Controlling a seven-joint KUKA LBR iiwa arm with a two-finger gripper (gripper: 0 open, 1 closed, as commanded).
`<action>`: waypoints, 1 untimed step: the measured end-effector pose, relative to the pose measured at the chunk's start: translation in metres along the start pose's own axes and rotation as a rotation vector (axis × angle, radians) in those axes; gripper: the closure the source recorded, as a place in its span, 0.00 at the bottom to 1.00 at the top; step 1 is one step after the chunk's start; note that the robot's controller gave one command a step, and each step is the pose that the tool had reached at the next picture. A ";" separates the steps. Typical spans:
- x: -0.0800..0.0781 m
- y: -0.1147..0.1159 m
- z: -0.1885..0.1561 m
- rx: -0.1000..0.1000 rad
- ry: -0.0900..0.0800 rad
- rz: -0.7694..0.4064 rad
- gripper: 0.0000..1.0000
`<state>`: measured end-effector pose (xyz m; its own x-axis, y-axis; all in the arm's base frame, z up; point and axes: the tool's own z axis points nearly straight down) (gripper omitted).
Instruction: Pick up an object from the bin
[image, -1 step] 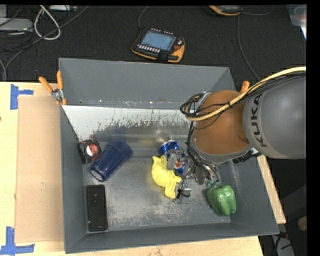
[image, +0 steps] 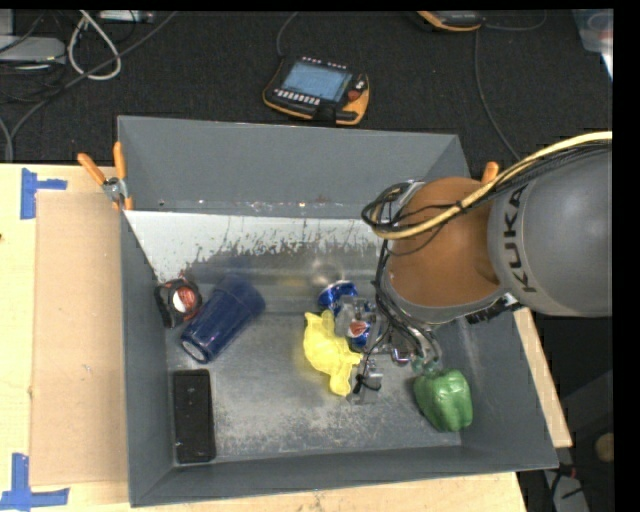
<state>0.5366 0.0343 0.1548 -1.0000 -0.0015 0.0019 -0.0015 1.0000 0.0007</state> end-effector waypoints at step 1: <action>-0.019 0.000 0.088 0.000 0.006 0.185 0.00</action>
Offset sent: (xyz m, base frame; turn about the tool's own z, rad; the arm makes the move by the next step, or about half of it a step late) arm 0.0190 0.0156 -0.0848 0.1873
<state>0.5551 0.0342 0.0664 -0.9832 0.1824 0.0083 0.1824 0.9832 0.0000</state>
